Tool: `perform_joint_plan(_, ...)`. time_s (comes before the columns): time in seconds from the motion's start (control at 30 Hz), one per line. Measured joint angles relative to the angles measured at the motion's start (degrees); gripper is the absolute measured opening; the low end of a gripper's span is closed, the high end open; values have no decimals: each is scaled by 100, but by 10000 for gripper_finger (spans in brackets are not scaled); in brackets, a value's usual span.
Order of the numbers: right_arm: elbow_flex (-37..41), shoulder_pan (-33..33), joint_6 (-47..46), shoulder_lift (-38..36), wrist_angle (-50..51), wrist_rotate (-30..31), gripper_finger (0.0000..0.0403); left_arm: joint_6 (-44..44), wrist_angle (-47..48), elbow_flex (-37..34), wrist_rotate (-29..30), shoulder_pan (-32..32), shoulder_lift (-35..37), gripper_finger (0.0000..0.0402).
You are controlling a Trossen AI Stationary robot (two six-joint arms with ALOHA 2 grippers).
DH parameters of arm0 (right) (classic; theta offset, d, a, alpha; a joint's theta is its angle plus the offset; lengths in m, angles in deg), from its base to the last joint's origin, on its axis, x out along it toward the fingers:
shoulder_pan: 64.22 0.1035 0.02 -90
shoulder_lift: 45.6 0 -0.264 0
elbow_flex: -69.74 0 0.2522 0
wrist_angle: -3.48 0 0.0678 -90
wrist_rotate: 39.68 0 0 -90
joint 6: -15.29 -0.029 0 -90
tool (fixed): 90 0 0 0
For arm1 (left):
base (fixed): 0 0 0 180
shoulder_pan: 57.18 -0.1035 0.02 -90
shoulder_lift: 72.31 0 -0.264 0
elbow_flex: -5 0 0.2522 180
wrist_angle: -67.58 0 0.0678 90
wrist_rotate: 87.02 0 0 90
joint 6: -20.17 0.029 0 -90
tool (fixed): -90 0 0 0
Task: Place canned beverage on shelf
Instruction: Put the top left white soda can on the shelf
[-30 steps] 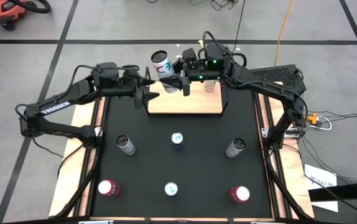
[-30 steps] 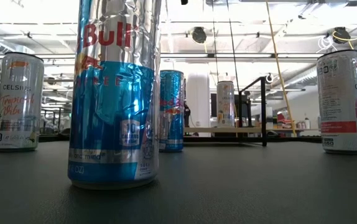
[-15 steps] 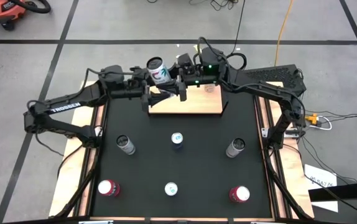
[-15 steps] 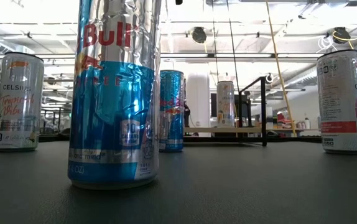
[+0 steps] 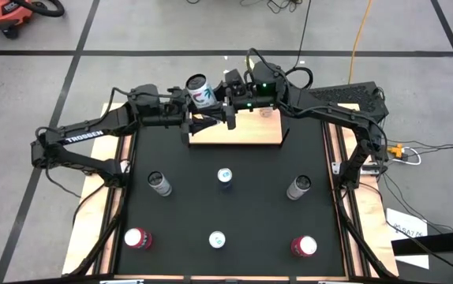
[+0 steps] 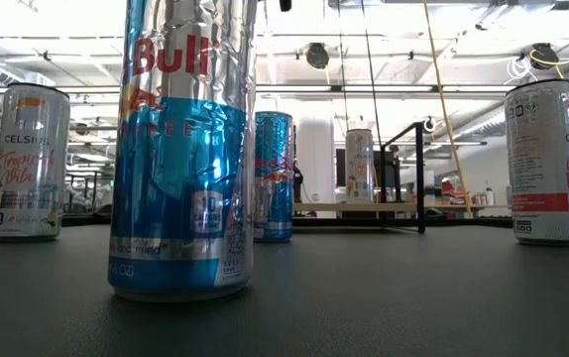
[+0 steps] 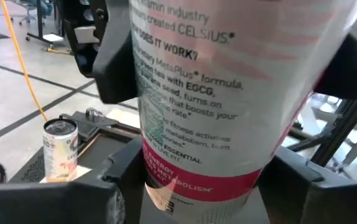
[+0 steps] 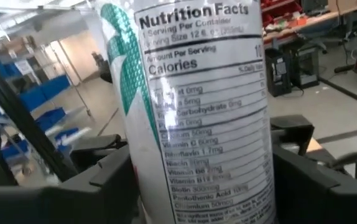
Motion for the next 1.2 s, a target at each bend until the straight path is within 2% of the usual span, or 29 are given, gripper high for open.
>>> perform_joint_plan(0.1,0,-58,117,-54,451,89,309,294,468,-2,468,7,-5,226)
perform_joint_plan(0.2,-48,-154,191,-145,905,467,338,411,953,-4,1057,-8,-7,228)
perform_joint_plan(0.37,-641,-211,756,-167,1875,919,351,696,1464,-9,1784,-24,-21,229)
perform_joint_plan(0.57,-845,-261,1202,27,2229,1028,351,1448,1672,-11,1839,-1,-119,229)
perform_joint_plan(0.83,-861,-291,1553,142,2497,1037,351,1726,1744,-11,1785,21,-432,229)
perform_joint_plan(0.97,-861,-290,1572,123,2710,1175,329,1723,1726,-11,1758,33,-545,229)
perform_joint_plan(1.2,-861,-290,1616,123,2985,1288,255,1721,1733,-11,1765,28,-654,229)
